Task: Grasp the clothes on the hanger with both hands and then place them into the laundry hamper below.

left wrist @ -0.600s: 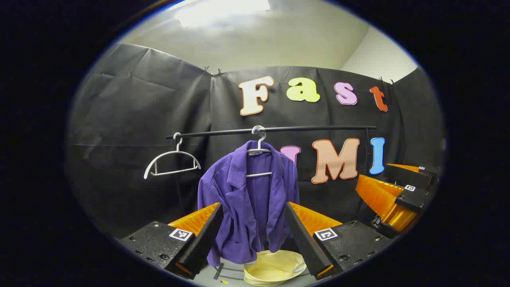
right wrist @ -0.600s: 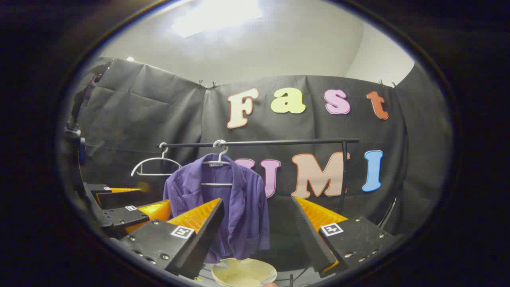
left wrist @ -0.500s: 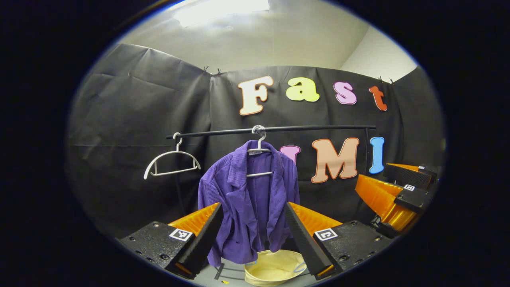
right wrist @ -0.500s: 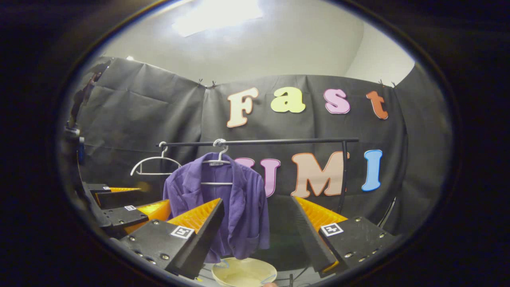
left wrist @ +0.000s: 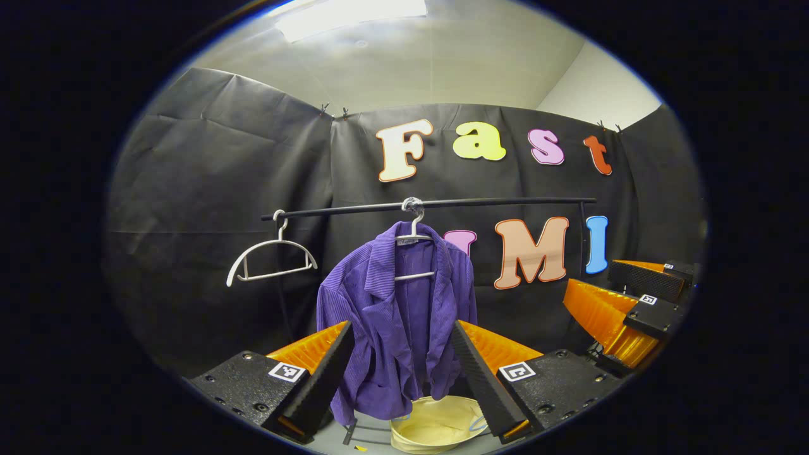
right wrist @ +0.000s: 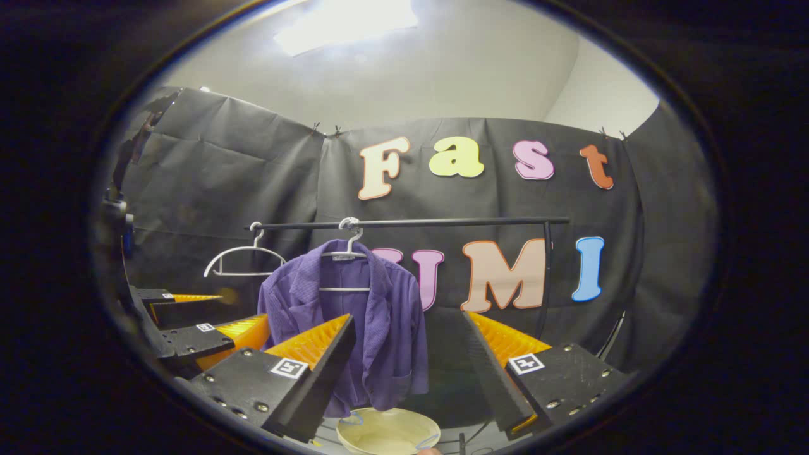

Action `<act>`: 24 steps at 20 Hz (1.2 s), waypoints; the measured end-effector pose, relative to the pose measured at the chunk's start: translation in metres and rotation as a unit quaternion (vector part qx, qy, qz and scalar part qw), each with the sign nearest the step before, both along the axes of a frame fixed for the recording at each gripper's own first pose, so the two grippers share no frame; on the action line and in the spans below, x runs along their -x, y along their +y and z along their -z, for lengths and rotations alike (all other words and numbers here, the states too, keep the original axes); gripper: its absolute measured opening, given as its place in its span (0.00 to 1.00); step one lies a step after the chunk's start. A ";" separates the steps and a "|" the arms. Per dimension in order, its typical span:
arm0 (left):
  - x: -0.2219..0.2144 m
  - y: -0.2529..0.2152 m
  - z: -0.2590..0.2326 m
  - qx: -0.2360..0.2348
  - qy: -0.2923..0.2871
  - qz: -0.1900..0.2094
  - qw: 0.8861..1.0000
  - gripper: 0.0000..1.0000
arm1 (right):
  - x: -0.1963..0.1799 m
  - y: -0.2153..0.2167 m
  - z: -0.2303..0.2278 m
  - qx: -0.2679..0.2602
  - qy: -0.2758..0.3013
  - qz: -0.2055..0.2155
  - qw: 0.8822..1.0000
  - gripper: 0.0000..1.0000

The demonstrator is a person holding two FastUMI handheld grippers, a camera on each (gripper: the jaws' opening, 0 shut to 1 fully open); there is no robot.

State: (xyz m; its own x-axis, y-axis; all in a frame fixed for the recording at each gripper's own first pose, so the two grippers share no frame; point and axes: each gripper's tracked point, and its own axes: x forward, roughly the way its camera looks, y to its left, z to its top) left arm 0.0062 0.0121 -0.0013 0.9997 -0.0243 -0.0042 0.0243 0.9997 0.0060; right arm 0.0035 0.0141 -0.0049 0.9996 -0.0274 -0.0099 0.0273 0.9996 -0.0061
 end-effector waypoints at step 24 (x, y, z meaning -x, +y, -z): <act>-0.136 0.025 0.041 -0.007 0.022 -0.050 0.998 0.92 | -0.136 -0.001 0.041 0.019 0.007 -0.022 1.000 1.00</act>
State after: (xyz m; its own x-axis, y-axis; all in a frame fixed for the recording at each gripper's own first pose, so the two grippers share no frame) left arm 0.1427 0.0370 -0.0419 0.9960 0.0757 -0.0470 -0.0747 0.9970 0.0218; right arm 0.1392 0.0128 -0.0454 0.9996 0.0168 -0.0235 -0.0178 0.9989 -0.0437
